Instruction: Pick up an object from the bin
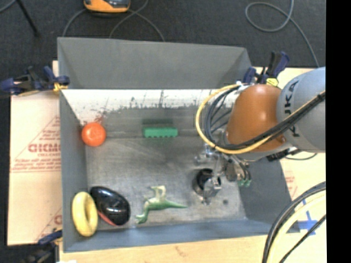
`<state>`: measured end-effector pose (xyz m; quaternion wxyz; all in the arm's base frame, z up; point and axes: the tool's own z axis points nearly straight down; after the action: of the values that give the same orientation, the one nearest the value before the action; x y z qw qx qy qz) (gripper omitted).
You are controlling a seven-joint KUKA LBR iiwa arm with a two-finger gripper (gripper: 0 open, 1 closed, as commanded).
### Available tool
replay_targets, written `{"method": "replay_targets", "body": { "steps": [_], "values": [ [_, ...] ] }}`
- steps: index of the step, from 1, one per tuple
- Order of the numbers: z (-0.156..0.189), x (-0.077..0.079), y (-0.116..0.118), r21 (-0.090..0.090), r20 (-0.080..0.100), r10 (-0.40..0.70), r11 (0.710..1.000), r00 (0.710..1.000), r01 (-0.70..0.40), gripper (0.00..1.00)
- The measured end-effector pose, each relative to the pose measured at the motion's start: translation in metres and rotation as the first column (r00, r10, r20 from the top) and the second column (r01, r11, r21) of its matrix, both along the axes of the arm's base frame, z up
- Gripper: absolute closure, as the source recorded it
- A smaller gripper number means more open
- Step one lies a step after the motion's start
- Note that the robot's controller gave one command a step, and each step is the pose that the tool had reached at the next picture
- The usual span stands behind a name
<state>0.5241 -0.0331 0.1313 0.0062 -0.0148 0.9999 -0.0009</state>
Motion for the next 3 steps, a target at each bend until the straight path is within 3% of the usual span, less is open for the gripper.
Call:
{"method": "replay_targets", "body": {
  "steps": [1, 2, 3],
  "values": [
    [-0.035, 0.020, -0.011, 0.002, -0.011, -0.057, 0.998, 0.998, 0.057, 0.00],
    [-0.056, 0.015, -0.042, 0.003, 0.002, 0.024, 1.000, 1.000, -0.024, 1.00],
    [-0.056, 0.015, -0.042, 0.003, 0.002, 0.024, 1.000, 1.000, -0.024, 1.00]
  ]
}}
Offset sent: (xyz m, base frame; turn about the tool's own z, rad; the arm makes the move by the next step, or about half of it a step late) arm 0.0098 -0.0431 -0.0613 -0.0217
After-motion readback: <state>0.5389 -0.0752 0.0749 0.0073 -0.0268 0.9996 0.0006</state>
